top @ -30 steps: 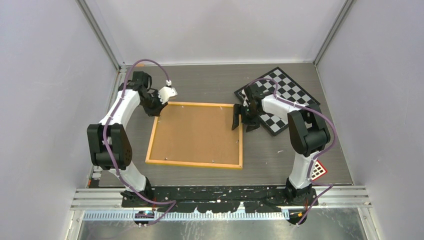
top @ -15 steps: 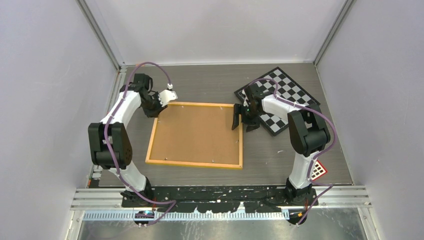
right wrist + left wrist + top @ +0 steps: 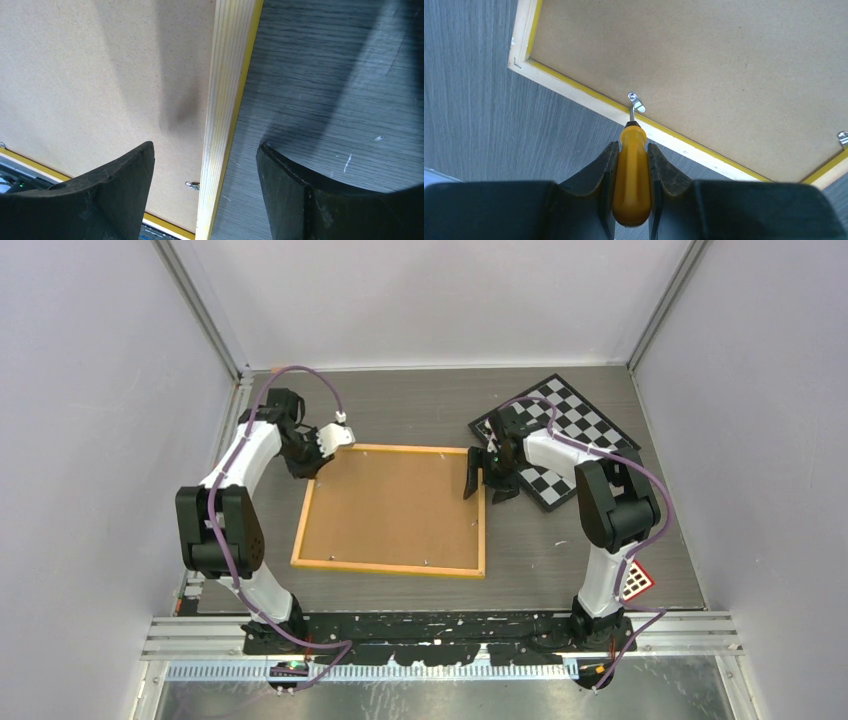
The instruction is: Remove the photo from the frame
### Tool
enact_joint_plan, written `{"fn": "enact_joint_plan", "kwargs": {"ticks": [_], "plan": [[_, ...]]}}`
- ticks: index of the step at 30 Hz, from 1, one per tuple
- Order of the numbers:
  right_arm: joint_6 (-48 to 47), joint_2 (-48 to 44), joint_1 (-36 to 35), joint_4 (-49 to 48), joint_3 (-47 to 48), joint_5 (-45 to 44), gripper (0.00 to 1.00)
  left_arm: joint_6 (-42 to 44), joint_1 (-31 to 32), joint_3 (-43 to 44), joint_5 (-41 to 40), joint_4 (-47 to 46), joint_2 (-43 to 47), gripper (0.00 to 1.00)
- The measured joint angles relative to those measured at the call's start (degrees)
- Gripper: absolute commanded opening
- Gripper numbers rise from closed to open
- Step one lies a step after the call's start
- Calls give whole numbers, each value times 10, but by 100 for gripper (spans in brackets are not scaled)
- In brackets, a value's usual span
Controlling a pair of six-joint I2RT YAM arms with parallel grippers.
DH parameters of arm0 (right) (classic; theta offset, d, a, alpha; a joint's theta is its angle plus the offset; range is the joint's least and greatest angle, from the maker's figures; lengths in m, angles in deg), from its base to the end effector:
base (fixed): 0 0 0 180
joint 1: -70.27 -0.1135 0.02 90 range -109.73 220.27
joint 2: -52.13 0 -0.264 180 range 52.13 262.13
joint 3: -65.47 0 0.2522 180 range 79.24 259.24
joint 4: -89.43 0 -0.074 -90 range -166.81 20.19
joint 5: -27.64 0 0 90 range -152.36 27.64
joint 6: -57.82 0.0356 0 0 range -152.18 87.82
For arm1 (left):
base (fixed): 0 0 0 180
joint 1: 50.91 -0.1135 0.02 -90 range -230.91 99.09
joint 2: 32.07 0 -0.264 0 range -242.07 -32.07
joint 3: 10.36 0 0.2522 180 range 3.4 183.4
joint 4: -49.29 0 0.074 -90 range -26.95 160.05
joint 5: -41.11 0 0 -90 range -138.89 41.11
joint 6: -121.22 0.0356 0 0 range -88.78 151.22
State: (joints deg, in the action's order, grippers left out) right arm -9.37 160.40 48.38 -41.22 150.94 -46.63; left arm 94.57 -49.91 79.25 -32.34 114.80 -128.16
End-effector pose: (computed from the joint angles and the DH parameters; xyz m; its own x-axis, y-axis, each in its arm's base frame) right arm 0.3383 0.1463 0.1634 -0.9832 0.0071 -0.1825 -0.0595 0.9323 0.3567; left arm 0.3318 -0.0159 0.2447 -0.3328 0.8627 -0.3808 0.8968 0.4144 0.1548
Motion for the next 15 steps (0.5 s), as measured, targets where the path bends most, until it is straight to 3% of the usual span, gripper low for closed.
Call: {"fn": "enact_joint_plan", "kwargs": {"ticks": [15], "plan": [[3,1,0,0,1,1,78,-68,-4,1,29,4,1,0]]}}
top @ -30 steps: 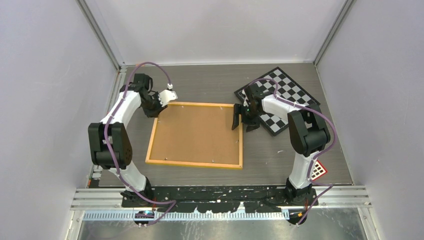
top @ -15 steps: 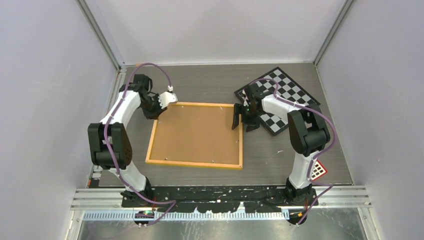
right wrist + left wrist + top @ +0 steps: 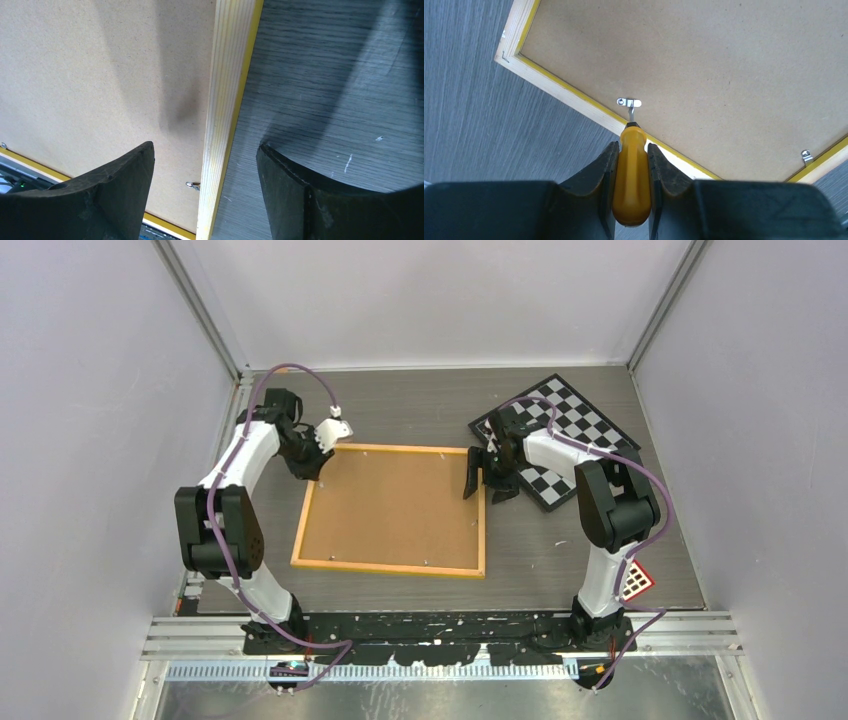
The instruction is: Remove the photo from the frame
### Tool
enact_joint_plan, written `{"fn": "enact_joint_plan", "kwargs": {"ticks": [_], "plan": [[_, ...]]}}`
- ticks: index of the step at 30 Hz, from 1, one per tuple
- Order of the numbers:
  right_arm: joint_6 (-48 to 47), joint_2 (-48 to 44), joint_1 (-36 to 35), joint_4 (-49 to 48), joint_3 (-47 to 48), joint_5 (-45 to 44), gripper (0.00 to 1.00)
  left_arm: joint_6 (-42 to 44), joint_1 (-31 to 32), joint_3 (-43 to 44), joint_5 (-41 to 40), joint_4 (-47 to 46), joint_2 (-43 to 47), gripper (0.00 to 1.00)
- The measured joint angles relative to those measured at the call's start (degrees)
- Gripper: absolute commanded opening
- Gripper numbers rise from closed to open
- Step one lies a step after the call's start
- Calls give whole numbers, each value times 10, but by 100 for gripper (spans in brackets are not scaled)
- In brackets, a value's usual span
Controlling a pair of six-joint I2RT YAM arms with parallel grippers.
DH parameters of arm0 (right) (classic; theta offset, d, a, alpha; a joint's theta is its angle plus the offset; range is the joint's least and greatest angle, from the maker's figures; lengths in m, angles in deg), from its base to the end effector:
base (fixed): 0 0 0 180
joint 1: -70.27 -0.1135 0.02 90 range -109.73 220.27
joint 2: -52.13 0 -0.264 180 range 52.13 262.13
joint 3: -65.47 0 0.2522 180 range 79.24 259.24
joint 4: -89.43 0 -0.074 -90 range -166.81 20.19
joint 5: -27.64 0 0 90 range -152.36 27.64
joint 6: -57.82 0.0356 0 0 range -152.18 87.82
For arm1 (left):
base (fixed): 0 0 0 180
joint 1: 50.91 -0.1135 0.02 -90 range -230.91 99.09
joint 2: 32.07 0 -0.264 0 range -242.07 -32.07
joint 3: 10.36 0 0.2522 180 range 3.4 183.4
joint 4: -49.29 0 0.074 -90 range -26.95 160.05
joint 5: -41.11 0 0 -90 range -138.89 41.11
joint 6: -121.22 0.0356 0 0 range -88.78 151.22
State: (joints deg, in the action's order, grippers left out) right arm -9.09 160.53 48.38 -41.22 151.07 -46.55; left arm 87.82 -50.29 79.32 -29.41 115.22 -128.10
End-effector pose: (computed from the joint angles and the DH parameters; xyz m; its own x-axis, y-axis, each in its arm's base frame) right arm 0.3388 0.1466 0.1632 -0.9836 0.0115 -0.1803 -0.0549 0.9318 0.3588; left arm 0.3310 -0.0155 0.2457 -0.4311 0.7918 -0.4327 0.8567 0.5097 0.0792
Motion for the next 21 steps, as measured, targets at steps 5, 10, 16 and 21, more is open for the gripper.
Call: {"fn": "enact_joint_plan", "kwargs": {"ticks": [5,10,16,21], "plan": [[0,0,0,0,0,0,79,-32,0,-5,9,-11,2,0],[0,0,0,0,0,0,78,-68,0,-14,32,-24,7,0],[-2,0,-7,1,0,-21,64,-113,0,-15,64,-22,7,0],[-12,0,-33,1,0,-68,54,-162,0,-15,86,-22,22,0]]}}
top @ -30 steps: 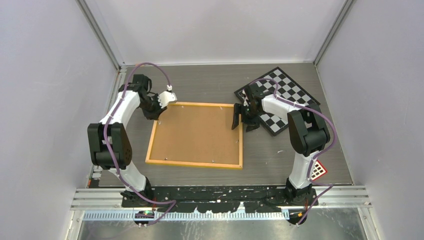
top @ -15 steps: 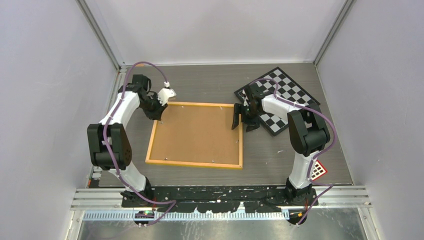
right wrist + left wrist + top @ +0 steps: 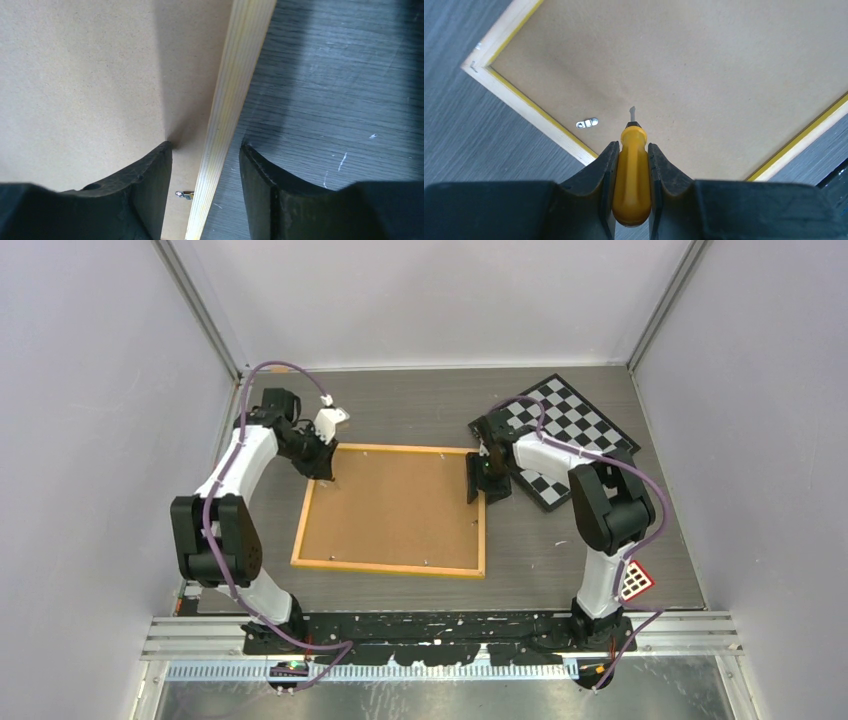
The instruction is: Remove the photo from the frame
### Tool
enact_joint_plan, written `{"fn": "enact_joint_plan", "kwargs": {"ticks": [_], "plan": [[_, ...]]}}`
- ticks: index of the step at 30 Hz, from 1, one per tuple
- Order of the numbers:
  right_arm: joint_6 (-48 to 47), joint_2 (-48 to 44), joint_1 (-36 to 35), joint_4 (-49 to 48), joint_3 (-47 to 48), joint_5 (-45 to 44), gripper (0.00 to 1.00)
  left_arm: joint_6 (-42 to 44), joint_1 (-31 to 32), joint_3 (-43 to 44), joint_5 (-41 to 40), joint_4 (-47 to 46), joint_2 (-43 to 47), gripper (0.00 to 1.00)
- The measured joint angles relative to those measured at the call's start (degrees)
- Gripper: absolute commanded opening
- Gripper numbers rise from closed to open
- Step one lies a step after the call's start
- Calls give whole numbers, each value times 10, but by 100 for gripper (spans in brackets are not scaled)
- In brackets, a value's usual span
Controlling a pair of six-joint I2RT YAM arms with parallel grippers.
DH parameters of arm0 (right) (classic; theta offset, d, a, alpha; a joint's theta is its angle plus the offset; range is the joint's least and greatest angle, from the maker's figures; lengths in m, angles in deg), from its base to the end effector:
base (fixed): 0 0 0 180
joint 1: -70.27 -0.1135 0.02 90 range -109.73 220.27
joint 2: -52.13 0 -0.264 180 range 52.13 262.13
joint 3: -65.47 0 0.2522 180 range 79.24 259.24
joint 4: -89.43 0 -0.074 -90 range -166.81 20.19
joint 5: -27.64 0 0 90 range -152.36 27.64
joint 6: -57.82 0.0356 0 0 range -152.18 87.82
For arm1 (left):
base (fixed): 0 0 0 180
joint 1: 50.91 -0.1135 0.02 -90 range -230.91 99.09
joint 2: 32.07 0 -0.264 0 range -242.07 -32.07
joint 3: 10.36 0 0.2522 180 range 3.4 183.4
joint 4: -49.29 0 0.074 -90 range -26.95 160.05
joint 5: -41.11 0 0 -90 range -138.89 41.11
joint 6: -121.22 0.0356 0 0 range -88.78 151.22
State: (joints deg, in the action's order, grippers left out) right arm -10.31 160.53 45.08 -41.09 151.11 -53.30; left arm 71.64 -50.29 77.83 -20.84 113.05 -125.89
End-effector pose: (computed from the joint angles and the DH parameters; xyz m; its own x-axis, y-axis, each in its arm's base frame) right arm 0.3317 0.1622 0.1625 -0.9725 -0.0509 -0.2272 -0.1094 0.9613 0.2528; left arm 0.3255 -0.0203 0.2535 -0.5990 0.5787 -0.5534 0.7401 0.6639 -0.1069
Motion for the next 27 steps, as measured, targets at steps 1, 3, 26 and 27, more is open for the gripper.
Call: {"fn": "enact_joint_plan", "kwargs": {"ticks": [1,3,26,27], "plan": [[-5,0,-7,1,1,-12,51,-10,0,0,3,0,7,0],[-10,0,-17,2,5,-28,45,-26,0,0,8,0,25,0],[-336,239,-24,64,396,-64,10,-150,-23,-113,37,-2,208,0],[-355,247,-24,60,408,-61,10,-151,-23,-113,37,-1,210,0]]}}
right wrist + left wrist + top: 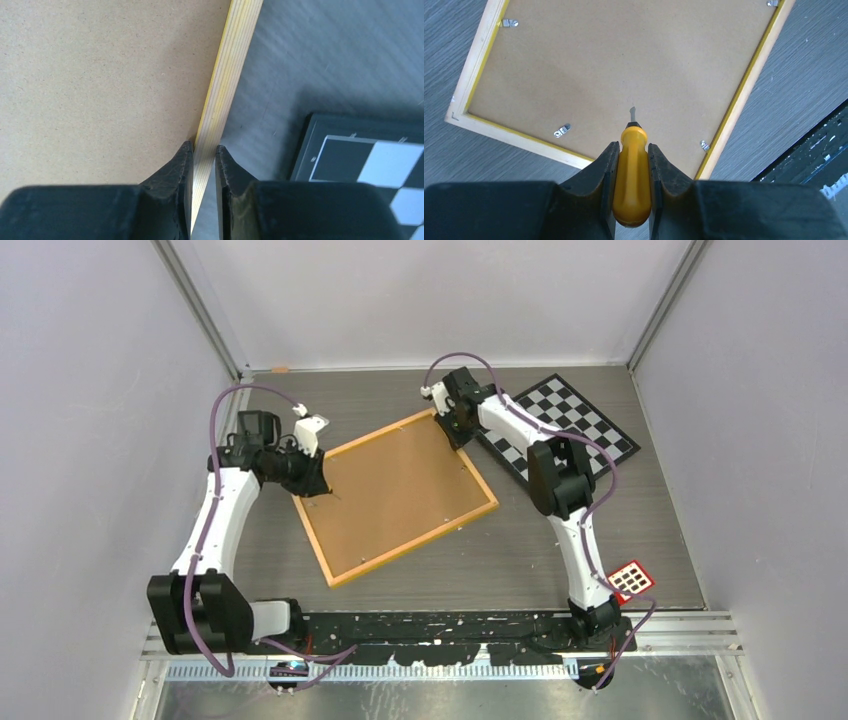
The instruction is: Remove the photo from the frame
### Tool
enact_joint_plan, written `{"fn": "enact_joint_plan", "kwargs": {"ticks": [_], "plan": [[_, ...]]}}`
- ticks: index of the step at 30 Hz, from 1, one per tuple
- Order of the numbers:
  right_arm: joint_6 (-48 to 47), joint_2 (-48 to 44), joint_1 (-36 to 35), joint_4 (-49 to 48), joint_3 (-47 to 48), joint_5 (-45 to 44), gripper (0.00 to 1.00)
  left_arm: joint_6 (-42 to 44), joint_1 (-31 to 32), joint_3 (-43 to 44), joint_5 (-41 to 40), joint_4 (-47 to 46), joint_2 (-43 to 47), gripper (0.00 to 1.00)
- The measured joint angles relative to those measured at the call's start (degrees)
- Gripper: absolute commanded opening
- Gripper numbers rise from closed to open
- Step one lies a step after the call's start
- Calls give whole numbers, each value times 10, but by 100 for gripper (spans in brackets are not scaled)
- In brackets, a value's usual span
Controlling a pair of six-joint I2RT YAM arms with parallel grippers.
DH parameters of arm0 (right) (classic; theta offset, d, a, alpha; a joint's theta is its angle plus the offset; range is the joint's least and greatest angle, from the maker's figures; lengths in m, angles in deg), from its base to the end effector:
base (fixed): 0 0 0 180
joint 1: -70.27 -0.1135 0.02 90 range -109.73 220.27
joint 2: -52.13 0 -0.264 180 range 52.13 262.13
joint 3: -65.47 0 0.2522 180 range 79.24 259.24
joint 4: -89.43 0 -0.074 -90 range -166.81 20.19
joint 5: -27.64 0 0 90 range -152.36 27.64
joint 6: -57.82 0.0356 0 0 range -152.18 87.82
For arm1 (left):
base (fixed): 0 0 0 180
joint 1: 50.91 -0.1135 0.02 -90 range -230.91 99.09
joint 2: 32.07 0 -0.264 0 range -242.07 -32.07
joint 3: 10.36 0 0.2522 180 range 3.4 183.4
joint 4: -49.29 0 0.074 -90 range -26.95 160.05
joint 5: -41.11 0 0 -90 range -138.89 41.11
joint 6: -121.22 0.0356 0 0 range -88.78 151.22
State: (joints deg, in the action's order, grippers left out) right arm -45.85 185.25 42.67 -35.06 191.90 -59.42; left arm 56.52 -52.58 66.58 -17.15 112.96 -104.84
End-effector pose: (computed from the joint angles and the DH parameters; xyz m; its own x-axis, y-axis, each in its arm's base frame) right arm 0.4441 0.2342 0.1799 -0.6474 -0.6048 -0.4639 -0.6554 0.7523 -0.0661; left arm 0.2467 -0.0115 0.2941 -0.6752 0.3439 -0.6526 0.5869 0.7863 -0.1929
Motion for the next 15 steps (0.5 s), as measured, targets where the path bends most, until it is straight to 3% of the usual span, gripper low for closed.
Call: {"fn": "enact_joint_plan", "kwargs": {"ticks": [6,12,15], "plan": [[-126,11,-17,-34,13,-5,15,-11,0,-10,4,9,17,0],[-155,18,-43,-38,49,-19,70,-24,0,-21,4,11,32,0],[-126,6,-50,-38,76,-37,80,-27,0,-29,4,9,43,0]]}}
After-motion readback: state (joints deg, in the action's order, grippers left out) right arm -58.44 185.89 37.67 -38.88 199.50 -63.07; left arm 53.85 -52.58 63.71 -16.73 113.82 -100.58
